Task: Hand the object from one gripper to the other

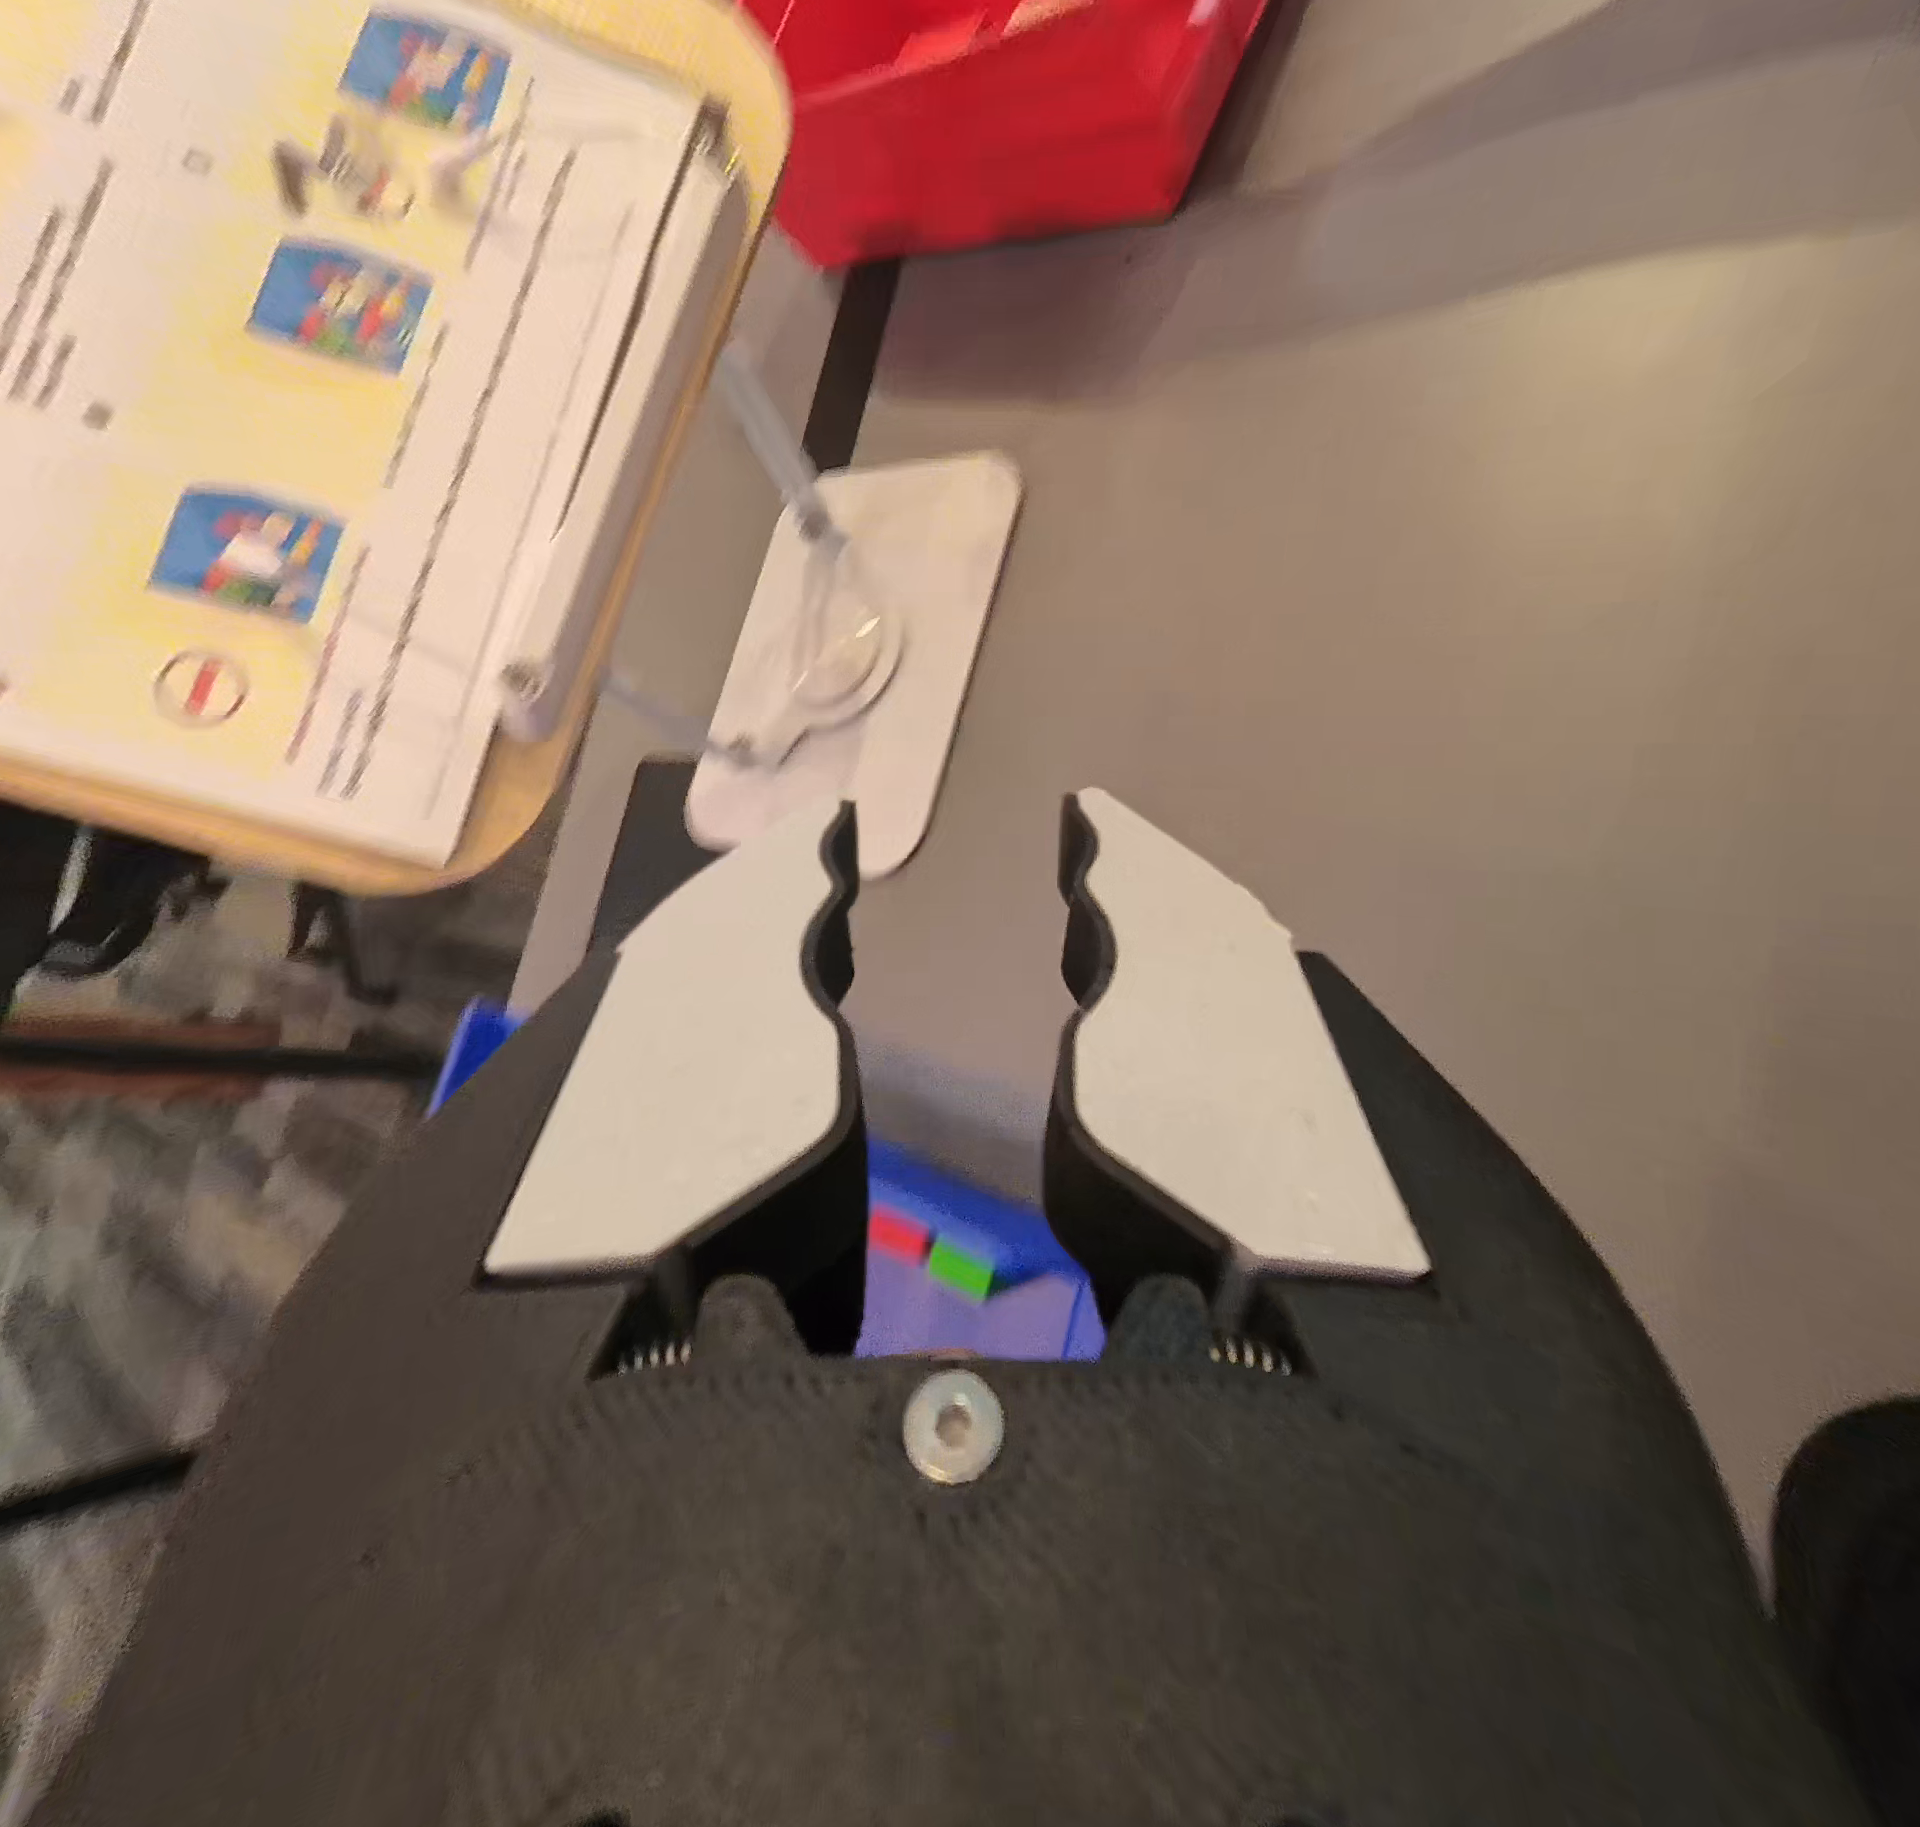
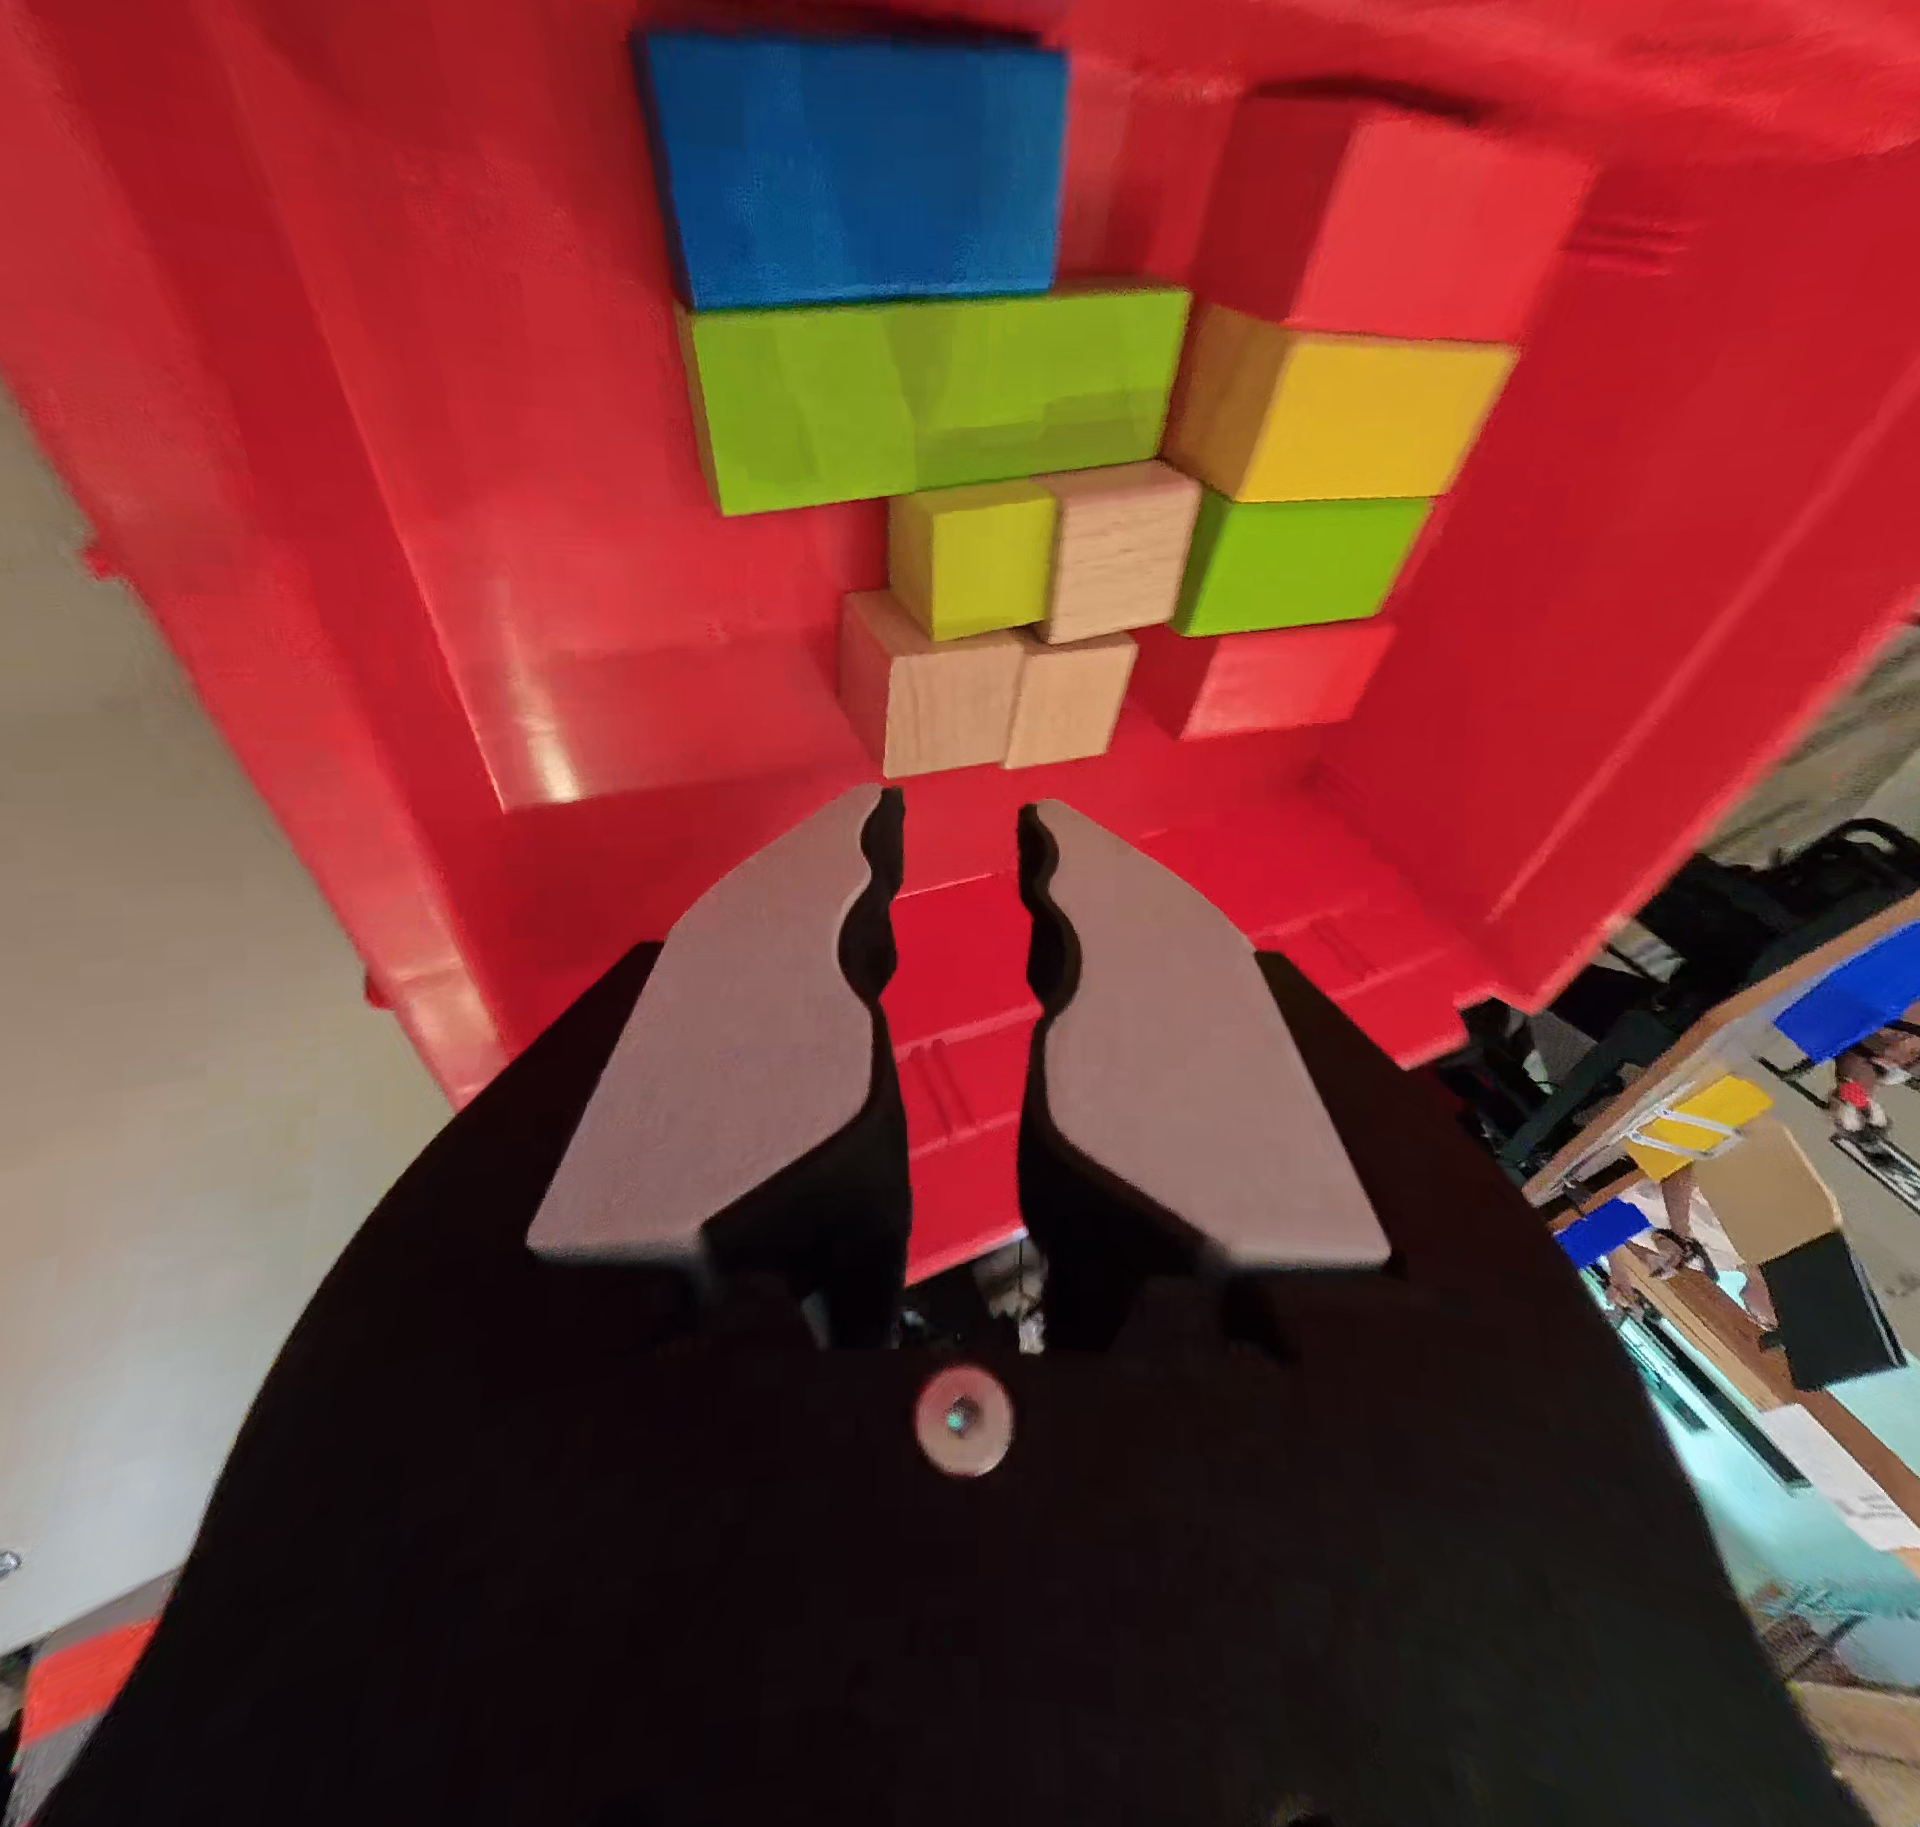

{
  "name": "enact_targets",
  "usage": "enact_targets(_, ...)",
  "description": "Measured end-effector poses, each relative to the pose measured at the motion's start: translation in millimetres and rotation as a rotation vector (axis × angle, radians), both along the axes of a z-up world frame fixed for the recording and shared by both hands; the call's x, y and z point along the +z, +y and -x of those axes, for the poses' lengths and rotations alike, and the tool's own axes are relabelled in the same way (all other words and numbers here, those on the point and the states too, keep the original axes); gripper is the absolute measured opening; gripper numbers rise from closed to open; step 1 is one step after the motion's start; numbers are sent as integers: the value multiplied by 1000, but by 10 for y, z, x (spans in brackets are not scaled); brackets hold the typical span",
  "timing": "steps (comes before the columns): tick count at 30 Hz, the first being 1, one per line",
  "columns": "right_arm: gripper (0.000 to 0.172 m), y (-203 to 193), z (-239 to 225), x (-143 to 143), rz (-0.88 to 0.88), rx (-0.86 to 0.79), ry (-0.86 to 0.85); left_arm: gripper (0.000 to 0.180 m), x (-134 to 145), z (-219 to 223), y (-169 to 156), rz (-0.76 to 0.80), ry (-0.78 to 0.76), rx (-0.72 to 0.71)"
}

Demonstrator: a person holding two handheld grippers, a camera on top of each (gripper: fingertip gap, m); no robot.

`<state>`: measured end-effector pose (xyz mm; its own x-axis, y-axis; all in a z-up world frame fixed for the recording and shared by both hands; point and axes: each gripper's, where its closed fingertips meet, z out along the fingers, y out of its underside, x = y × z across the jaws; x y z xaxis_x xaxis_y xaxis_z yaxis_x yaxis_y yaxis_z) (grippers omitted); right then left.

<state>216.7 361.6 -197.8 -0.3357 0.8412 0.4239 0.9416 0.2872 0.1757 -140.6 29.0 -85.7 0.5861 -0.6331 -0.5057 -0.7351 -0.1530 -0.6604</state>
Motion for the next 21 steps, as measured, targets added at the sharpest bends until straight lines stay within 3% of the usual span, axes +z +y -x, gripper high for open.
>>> enact_targets(5,16,-302,140,370,-89,36,88,45,-208,1020,-106,160,78,237)
enact_targets(10,14,-684,334,484,-109,87,146,49,-882,1821,-301,482,117,476)
enact_targets(15,12,-966,491,474,-115,127,148,52,-1357,1954,-461,787,-181,735)
enact_targets(21,11,-1146,647,467,-119,164,187,54,-1643,2151,-477,879,-211,963)
